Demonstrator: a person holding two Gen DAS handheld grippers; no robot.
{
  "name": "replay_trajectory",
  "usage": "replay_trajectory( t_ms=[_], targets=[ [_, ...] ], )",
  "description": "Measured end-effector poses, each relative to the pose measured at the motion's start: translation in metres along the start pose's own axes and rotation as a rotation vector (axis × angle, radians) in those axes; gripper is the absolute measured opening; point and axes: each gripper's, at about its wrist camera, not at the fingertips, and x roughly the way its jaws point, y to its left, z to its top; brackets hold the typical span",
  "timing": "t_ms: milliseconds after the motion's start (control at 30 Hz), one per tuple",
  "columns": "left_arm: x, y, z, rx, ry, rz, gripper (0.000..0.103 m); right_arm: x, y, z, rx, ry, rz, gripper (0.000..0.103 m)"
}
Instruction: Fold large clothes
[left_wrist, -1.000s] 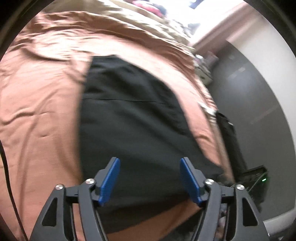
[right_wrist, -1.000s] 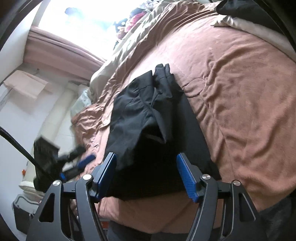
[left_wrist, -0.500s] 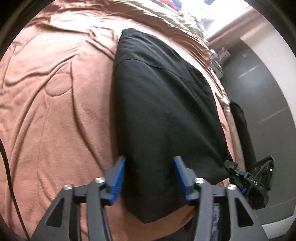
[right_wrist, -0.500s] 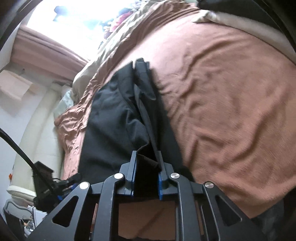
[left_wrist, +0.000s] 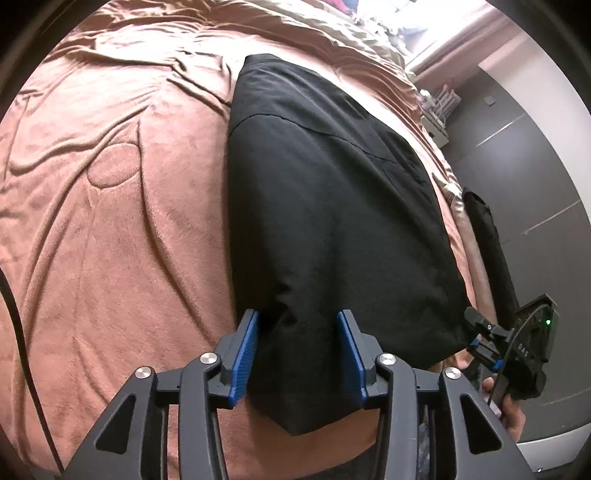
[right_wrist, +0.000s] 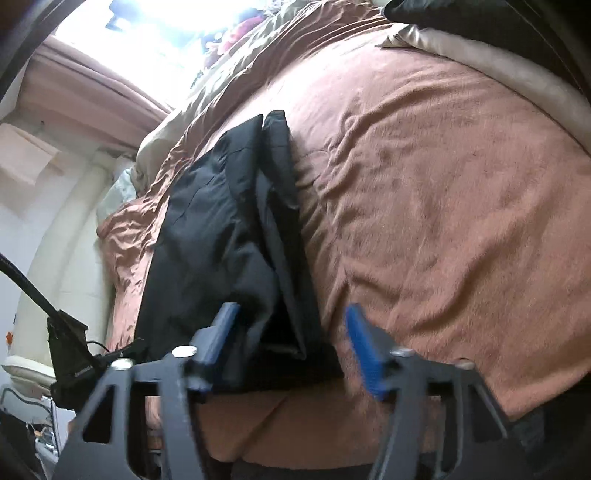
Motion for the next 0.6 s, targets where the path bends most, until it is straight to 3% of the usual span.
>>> replay_trajectory(
  t_ms=[133,167,367,600],
  targets=[
    [-0.003,0.001,-0.006,-0.003,-0.005,-0.006,0.045,0.017,-0.003,-0.003,0.018,0.059,0.039,0.06],
    [-0.003,0.001,-0.007,0.003,-0.005,-0.005,0.044,0.021,-0.004,-0.005,0.031,0.066,0.037,0.049],
    [-0.009,0.001,-0.004,0.028,-0.003,-0.026,0.022,0.022,-0.006,-0.014,0.072,0.084,0.093,0.025],
    [-0.043,0.019,-0.001,0.027,-0.002,-0.061,0.018,0.021,0.016,-0.032,0.067,0.149,0.168,0.022]
  ],
)
